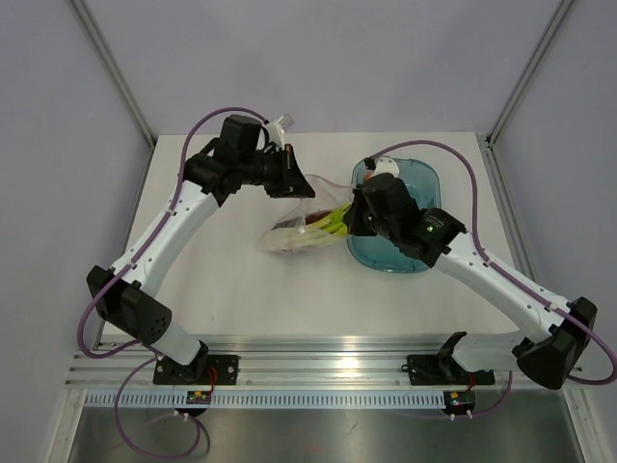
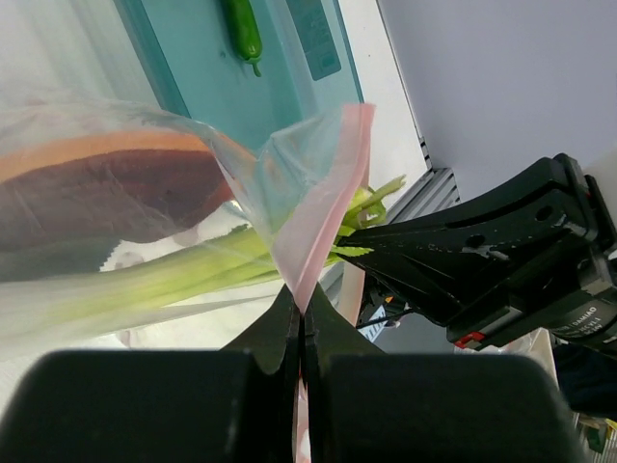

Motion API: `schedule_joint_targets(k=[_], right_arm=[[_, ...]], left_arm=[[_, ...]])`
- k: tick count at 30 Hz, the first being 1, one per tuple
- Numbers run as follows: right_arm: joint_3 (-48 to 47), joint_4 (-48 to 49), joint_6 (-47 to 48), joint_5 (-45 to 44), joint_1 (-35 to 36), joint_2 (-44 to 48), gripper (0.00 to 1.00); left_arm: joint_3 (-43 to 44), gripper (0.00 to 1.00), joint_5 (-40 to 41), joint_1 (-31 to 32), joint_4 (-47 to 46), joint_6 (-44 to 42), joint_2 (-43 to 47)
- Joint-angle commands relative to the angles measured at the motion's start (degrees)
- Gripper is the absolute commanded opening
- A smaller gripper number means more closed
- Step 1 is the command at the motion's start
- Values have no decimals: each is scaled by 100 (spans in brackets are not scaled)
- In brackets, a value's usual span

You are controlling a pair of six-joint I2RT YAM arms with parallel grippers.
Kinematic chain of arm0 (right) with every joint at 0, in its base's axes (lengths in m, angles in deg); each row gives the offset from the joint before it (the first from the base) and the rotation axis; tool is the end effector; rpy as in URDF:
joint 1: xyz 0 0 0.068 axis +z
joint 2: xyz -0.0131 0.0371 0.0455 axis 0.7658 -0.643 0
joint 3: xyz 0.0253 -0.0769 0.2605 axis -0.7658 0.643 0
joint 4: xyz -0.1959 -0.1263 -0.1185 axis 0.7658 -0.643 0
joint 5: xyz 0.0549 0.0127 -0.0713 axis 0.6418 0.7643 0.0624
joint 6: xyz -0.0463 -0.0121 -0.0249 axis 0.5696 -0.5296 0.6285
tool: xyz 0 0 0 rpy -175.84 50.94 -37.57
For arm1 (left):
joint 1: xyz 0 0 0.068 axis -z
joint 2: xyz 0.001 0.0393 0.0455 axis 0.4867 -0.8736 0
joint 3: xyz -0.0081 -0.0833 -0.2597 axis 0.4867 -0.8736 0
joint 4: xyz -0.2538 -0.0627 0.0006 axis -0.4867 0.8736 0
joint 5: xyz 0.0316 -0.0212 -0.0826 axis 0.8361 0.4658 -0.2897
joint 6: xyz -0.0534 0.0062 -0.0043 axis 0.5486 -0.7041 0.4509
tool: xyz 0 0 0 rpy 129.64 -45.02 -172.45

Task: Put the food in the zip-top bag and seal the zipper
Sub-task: Adjust the fake vegetable in the zipper food storage bag.

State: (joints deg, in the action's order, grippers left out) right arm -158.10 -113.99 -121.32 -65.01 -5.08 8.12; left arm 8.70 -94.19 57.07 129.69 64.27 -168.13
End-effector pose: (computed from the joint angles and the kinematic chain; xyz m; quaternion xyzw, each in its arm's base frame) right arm 0.2011 0.1882 0.3664 -0.0374 0.8782 0.2063 0.4299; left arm 0.2859 -0.1734 0.4043 0.1051 0.8586 -0.4299 0.2588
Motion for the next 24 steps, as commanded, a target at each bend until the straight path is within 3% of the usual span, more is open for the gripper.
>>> schedule_joint_targets(k=[1, 16, 24], right_arm=[[-402, 476, 153, 103, 80, -140, 0], [-807, 1321, -181, 534, 89, -1695, 0], [-815, 1189, -102, -98, 54, -2118, 0]], left_arm=[[-89, 0, -365, 79, -563, 112, 222], [-195, 0, -743, 159, -695, 94, 205], [-238, 0, -980, 159, -835, 164, 310]])
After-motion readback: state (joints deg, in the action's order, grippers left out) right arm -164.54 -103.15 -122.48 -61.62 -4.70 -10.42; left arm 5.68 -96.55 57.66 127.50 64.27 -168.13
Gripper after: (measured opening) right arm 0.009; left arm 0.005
